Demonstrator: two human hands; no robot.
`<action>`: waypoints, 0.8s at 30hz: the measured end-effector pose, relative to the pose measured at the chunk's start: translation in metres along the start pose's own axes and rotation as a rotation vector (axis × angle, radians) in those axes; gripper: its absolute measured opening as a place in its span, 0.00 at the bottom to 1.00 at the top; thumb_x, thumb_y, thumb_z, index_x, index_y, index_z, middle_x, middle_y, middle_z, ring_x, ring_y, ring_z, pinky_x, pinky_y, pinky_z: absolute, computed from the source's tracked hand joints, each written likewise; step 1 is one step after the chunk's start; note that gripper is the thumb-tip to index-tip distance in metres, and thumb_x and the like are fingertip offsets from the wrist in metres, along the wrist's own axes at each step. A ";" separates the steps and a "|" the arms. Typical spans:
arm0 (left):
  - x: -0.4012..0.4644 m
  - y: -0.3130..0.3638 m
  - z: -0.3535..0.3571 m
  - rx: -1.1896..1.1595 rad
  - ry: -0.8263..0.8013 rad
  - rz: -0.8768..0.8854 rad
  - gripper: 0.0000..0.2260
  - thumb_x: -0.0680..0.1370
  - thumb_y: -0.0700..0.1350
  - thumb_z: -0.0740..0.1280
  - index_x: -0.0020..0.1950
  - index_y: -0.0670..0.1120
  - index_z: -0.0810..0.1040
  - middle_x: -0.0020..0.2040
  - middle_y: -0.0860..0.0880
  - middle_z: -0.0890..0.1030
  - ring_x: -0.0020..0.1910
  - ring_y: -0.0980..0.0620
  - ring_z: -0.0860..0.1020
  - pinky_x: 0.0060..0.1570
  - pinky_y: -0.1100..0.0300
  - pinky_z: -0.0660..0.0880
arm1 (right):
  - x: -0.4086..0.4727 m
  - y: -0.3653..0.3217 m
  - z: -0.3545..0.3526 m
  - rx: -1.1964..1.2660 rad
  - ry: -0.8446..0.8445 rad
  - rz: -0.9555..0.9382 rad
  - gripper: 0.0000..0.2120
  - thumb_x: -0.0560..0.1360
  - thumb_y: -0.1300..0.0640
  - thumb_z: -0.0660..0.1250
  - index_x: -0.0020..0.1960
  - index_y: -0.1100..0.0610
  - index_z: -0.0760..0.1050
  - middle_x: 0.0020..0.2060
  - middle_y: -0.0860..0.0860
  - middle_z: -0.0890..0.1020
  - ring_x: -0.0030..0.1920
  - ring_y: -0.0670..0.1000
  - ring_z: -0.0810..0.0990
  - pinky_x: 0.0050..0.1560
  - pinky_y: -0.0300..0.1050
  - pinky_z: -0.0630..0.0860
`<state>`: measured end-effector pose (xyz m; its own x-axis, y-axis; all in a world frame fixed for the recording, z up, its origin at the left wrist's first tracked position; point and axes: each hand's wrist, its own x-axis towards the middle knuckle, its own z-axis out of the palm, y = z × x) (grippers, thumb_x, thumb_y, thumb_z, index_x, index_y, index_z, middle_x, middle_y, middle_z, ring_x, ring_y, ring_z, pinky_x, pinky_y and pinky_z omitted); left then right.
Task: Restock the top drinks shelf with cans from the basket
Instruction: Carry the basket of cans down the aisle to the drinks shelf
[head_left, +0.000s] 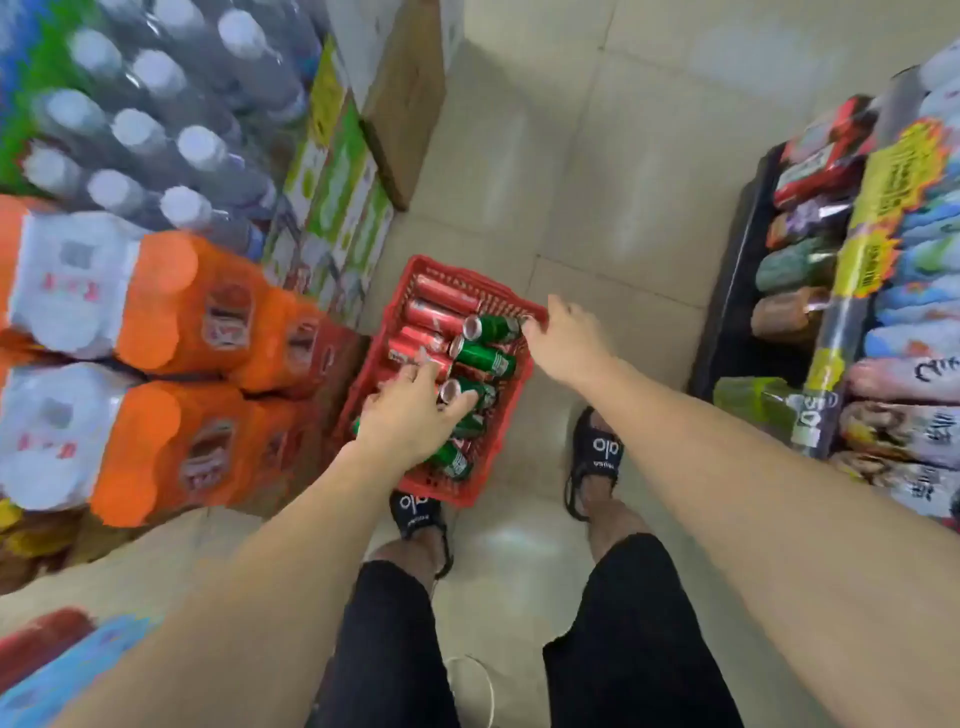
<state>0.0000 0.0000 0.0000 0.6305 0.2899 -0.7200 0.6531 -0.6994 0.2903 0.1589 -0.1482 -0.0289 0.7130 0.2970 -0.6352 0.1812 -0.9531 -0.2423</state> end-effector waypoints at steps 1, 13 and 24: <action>0.013 -0.006 0.013 -0.052 0.001 -0.056 0.38 0.80 0.71 0.58 0.82 0.48 0.62 0.78 0.44 0.69 0.75 0.39 0.70 0.71 0.42 0.69 | 0.016 -0.001 0.008 -0.019 -0.023 -0.009 0.28 0.84 0.45 0.52 0.78 0.59 0.61 0.72 0.62 0.71 0.71 0.64 0.70 0.69 0.56 0.68; 0.130 -0.115 0.201 -0.757 0.277 -0.908 0.45 0.74 0.58 0.77 0.81 0.40 0.57 0.77 0.34 0.63 0.77 0.34 0.63 0.75 0.42 0.64 | 0.207 0.017 0.131 -0.085 -0.140 -0.170 0.31 0.79 0.44 0.61 0.77 0.57 0.60 0.70 0.61 0.72 0.70 0.64 0.71 0.69 0.58 0.70; 0.168 -0.197 0.299 -1.286 0.410 -1.231 0.44 0.54 0.55 0.82 0.66 0.43 0.72 0.59 0.39 0.83 0.53 0.38 0.85 0.56 0.38 0.82 | 0.271 0.000 0.176 0.062 -0.051 -0.161 0.26 0.78 0.45 0.66 0.71 0.55 0.68 0.62 0.56 0.77 0.56 0.57 0.79 0.54 0.52 0.76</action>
<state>-0.1480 -0.0091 -0.3669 -0.4812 0.4545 -0.7495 0.5273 0.8332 0.1667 0.2328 -0.0573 -0.3303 0.6428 0.4494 -0.6203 0.2468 -0.8881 -0.3877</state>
